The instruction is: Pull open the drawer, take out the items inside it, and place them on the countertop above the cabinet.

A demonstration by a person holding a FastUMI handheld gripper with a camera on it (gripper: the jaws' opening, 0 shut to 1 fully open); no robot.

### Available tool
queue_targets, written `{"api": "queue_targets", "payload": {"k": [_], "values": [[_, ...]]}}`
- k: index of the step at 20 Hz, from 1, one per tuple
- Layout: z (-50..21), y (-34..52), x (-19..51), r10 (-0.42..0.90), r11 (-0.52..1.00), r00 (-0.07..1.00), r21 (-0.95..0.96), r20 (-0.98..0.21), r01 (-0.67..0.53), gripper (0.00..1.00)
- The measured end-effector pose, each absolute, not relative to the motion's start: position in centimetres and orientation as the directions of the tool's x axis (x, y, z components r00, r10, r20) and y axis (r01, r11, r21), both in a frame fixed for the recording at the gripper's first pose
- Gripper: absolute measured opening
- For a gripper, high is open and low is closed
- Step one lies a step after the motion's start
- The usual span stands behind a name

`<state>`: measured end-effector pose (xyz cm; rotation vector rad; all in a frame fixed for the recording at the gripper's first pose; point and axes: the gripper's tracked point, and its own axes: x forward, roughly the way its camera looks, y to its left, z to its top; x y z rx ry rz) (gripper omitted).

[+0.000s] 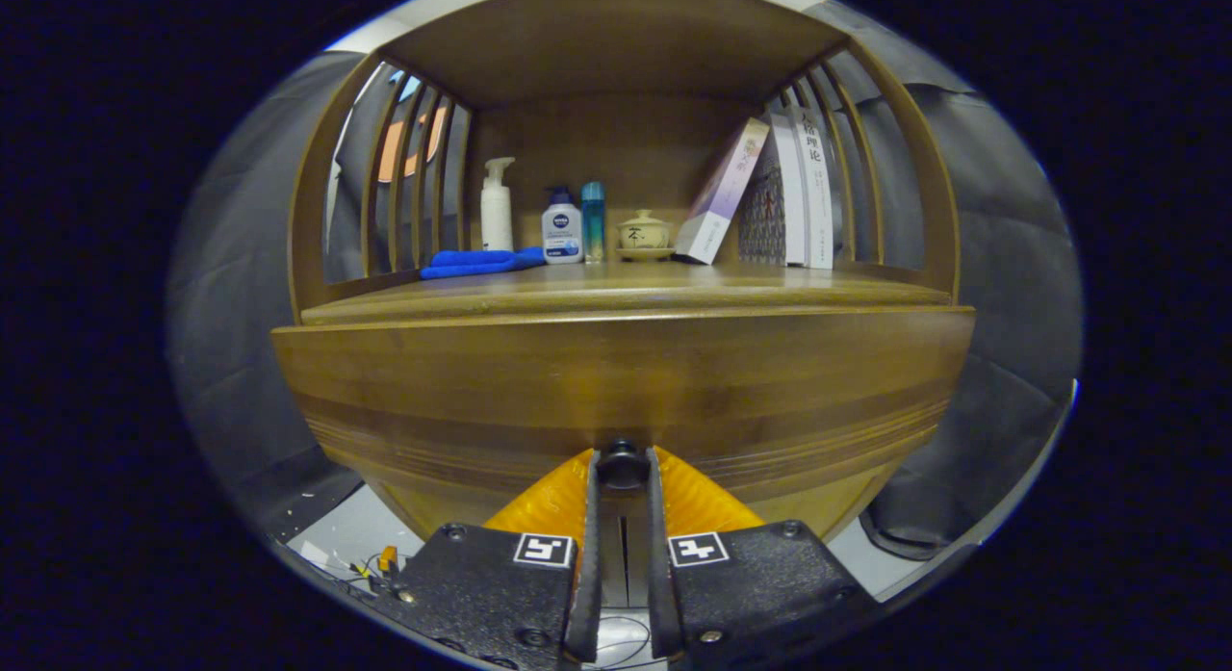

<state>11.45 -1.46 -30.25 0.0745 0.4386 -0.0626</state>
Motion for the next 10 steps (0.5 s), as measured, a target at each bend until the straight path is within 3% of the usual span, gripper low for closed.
{"api": "queue_targets", "payload": {"k": [10], "values": [[-29.4, -1.3, 5.4, -0.029, 0.998, 0.897, 0.039, -0.441, 0.051, 0.23]]}}
